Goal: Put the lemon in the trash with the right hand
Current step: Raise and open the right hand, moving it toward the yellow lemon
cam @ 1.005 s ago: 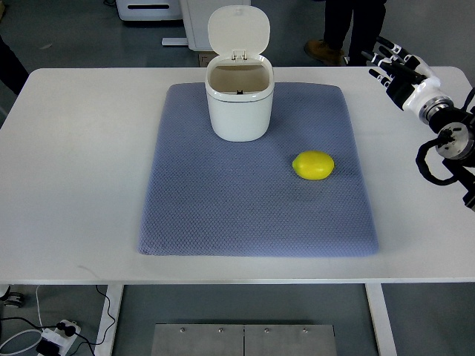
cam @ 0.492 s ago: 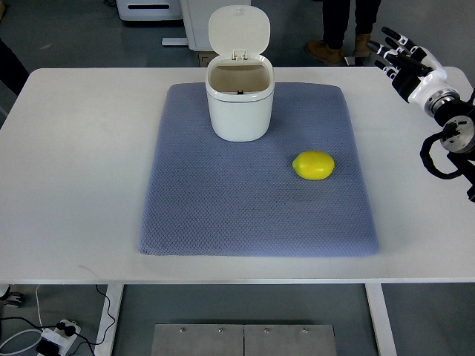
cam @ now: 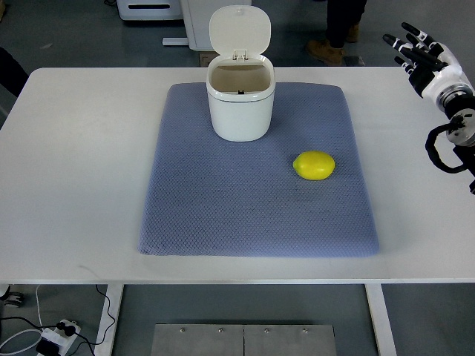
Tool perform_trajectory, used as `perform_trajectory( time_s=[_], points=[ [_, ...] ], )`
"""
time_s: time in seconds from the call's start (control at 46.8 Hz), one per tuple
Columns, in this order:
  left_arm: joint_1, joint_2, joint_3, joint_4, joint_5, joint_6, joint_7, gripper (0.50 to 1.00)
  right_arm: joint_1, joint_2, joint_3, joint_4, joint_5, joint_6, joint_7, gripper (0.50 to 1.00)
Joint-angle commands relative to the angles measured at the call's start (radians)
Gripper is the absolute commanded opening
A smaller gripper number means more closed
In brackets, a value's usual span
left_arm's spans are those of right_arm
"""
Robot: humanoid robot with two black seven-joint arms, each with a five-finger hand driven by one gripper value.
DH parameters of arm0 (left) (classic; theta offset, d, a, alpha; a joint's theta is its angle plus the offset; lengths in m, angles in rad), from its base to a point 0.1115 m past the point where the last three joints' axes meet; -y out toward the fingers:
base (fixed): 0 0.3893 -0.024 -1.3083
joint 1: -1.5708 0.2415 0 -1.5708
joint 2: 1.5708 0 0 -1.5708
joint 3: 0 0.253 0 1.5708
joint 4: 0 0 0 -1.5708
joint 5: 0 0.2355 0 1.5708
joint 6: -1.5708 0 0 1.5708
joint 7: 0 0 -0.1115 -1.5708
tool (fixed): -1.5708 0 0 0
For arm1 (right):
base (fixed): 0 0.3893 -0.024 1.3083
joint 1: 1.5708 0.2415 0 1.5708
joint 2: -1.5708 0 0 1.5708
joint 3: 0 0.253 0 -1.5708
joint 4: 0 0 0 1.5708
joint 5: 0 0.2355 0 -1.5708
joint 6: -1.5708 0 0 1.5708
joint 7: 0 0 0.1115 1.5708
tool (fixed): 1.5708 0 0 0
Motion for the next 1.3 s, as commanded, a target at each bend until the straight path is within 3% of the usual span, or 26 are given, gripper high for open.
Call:
perform_trajectory(
  time_s=[0.0, 0.235, 0.449, 0.577, 0.706, 0.855, 1.09, 1.283],
  points=[
    [0.000, 0.000, 0.000, 0.000, 0.000, 0.001, -0.001, 1.000, -0.008, 0.001, 0.000, -0.003, -0.001, 0.003, 0.001, 1.000],
    [0.000, 0.000, 0.000, 0.000, 0.000, 0.001, 0.001, 1.000, -0.034, 0.009, 0.001, 0.009, -0.001, 0.049, 0.073, 1.000],
    [0.000, 0.000, 0.000, 0.000, 0.000, 0.001, -0.001, 1.000, -0.048, 0.017, -0.004, 0.067, -0.007, 0.069, 0.075, 1.000],
    [0.000, 0.000, 0.001, 0.000, 0.000, 0.001, -0.001, 1.000, -0.048, 0.009, -0.016, 0.129, -0.102, 0.035, 0.073, 1.000],
    [0.000, 0.000, 0.000, 0.000, 0.000, 0.001, -0.001, 1.000, -0.048, -0.011, -0.048, 0.182, -0.220, -0.052, 0.065, 1.000],
    [0.000, 0.000, 0.000, 0.000, 0.000, 0.001, 0.001, 1.000, -0.048, -0.066, -0.079, 0.268, -0.236, -0.060, 0.062, 1.000],
    [0.000, 0.000, 0.000, 0.000, 0.000, 0.001, 0.001, 1.000, -0.098, -0.224, -0.083, 0.534, -0.239, -0.072, 0.073, 1.000],
    [0.000, 0.000, 0.000, 0.000, 0.000, 0.001, 0.001, 1.000, -0.094, -0.347, -0.155, 0.655, -0.253, -0.074, 0.087, 1.000]
  ],
)
